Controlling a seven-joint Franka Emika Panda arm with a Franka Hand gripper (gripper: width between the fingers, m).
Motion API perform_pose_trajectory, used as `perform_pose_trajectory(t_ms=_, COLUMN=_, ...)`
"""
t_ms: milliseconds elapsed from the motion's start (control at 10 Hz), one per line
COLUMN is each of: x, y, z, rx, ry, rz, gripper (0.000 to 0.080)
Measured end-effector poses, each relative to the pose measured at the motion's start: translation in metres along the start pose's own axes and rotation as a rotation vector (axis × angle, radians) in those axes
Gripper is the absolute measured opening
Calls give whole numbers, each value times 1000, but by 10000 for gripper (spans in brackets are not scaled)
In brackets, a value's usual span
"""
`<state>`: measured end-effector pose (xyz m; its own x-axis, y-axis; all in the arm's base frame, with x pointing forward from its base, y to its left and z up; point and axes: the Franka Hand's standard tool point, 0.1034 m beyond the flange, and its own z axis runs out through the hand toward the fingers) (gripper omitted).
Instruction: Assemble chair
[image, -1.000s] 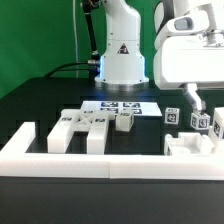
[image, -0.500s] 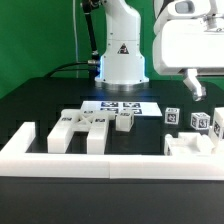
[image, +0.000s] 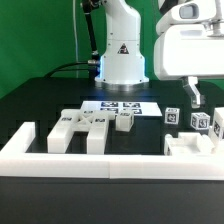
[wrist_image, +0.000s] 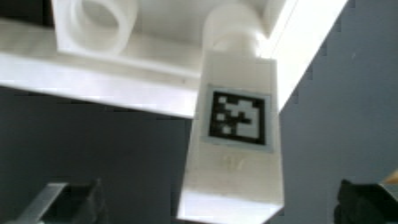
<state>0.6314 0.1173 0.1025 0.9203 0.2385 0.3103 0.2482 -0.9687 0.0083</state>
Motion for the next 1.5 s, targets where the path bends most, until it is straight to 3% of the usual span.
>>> perform_pose_trajectory(t_ms=500, x=-5, y=-1, z=5, rx=52, ry=-407, rz=6, gripper=649)
perform_pose_trajectory(t_ms=1500, x=8, y=-1, z=17, rx=52, ry=-406, rz=15, gripper=649)
